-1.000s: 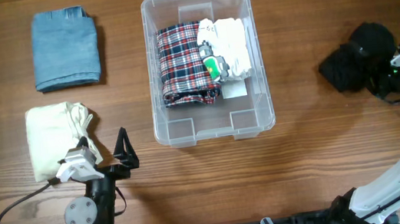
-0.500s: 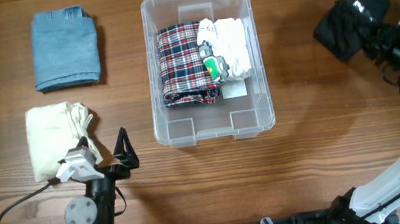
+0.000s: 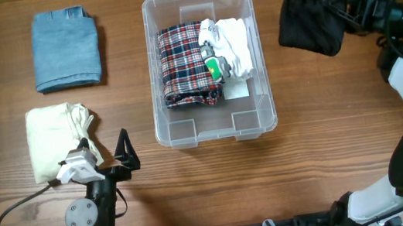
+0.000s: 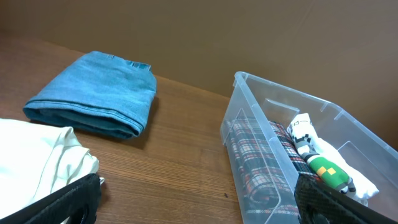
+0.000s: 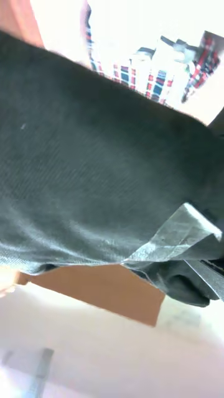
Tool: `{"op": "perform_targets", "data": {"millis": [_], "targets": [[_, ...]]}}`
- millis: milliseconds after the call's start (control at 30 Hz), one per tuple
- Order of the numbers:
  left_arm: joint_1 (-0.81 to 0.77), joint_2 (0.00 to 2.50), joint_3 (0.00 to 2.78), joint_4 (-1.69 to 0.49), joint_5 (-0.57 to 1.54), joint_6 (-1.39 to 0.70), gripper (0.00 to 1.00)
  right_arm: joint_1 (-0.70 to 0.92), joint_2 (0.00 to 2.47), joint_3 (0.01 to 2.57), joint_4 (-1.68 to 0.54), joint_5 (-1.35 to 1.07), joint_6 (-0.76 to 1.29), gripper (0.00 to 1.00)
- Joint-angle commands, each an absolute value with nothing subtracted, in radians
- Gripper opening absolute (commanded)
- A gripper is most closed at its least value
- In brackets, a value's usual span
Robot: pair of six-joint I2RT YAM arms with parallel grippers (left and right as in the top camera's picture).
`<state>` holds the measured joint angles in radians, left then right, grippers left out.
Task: Pack container
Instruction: 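Lift the black garment and carry it left over the bin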
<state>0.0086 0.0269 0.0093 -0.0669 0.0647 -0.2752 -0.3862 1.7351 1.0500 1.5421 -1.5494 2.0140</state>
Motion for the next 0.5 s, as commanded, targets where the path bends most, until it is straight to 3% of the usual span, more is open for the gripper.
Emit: {"op": "perform_targets", "data": {"millis": [0, 100, 300, 467], "targets": [[0.016, 0.025, 0.006, -0.073, 0.059, -0.270, 1.00, -0.405, 1.714, 1.103, 1.520, -1.591, 2.060, 0.35], [0.016, 0.025, 0.006, -0.073, 0.059, -0.270, 1.00, -0.407, 1.712, 1.188, 1.442, -1.577, 2.072, 0.31], [0.016, 0.025, 0.006, -0.073, 0.059, -0.270, 1.00, -0.407, 1.712, 1.454, 0.945, -1.294, 2.030, 0.28], [0.016, 0.025, 0.006, -0.073, 0.059, -0.270, 1.00, -0.402, 1.712, 1.608, 0.169, -1.004, 1.555, 0.25]]}}
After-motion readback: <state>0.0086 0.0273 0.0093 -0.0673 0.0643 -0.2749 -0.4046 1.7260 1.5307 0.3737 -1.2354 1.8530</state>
